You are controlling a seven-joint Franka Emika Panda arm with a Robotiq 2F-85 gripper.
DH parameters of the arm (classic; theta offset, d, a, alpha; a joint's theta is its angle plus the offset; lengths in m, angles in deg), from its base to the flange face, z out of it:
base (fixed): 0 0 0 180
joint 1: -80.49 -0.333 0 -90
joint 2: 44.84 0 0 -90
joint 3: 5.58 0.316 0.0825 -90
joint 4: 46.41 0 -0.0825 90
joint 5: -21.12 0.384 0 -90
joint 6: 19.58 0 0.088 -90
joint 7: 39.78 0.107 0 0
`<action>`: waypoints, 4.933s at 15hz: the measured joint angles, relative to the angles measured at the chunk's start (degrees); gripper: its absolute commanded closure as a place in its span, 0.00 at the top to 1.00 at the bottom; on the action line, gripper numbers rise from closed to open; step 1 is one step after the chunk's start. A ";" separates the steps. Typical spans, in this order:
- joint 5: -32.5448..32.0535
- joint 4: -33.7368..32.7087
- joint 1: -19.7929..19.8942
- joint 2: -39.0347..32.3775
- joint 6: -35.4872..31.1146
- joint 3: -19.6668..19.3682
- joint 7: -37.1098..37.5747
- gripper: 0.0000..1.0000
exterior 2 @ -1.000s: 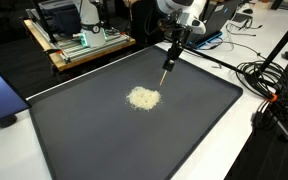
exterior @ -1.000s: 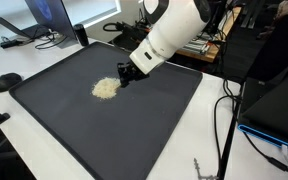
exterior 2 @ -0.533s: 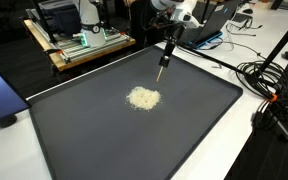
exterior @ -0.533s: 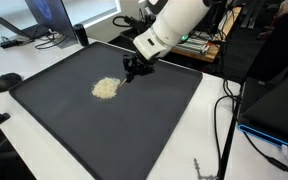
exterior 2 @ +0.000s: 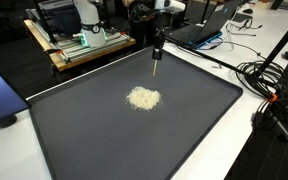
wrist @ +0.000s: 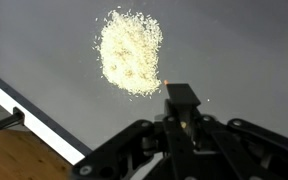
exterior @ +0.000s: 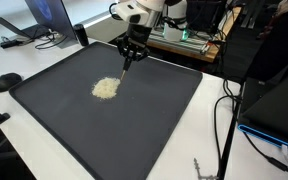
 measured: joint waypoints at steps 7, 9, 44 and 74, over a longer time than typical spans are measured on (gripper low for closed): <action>11.69 8.86 4.61 7.30 -15.55 -2.53 -5.74 0.03; 16.12 10.98 5.62 8.38 -19.88 -3.24 -8.40 0.03; 62.18 -3.21 9.49 5.16 3.46 -12.98 -47.25 0.03; 40.46 -9.12 9.05 -10.05 -4.75 -6.73 -30.74 0.03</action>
